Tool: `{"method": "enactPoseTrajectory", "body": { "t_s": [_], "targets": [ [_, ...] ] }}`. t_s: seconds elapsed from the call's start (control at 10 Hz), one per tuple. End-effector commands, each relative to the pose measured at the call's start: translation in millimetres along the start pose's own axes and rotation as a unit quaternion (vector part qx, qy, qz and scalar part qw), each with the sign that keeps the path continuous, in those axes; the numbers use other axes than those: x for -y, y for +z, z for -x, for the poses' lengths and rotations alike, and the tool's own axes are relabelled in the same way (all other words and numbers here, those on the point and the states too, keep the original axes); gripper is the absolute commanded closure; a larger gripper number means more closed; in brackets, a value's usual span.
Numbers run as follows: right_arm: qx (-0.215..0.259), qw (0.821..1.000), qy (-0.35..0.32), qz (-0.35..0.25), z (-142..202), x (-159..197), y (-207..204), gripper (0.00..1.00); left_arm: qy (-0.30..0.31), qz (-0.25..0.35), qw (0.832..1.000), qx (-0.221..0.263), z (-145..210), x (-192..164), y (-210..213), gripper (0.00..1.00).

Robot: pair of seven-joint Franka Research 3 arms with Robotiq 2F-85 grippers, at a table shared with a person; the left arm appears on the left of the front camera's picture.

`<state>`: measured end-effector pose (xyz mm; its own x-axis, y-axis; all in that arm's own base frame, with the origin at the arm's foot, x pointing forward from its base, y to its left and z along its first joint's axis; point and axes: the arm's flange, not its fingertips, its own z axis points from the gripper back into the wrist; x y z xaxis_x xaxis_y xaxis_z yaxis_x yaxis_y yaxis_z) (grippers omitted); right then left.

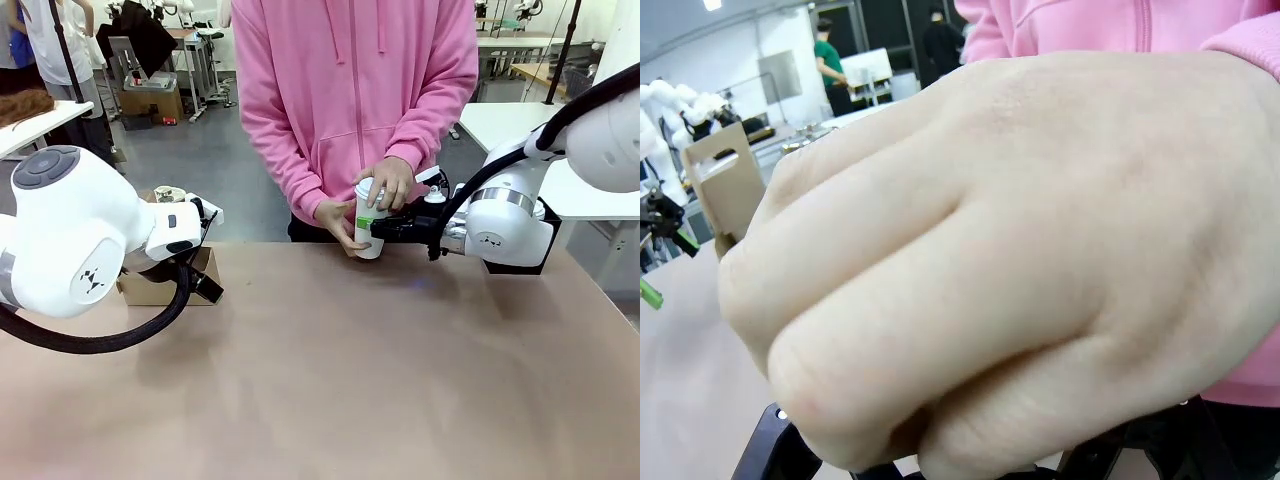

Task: Pour a drink into a cup and package it in a carrier.
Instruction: When a person places the Paper Cup Lid on the 600 ml Paper Cup , lift the 600 ml Paper Cup.

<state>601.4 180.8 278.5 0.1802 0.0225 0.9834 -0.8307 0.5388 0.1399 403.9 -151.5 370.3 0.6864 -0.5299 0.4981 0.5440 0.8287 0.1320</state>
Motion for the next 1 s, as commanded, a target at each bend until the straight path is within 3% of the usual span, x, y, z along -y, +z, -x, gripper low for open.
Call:
{"method": "enactPoseTrajectory", "body": {
  "t_s": [0.0,0.9],
  "targets": [
    [0.003,1.000,-0.001,-0.002,-3.7,-5.9,-1.1,0.13,0.000,0.001,1.000,0.001,0.0,-0.1,0.3,0.00],
    [0.003,1.000,-0.001,-0.002,-3.7,-5.9,-1.1,0.13,0.000,0.001,1.000,0.001,0.0,-0.1,0.3,0.00]
  ]
}}
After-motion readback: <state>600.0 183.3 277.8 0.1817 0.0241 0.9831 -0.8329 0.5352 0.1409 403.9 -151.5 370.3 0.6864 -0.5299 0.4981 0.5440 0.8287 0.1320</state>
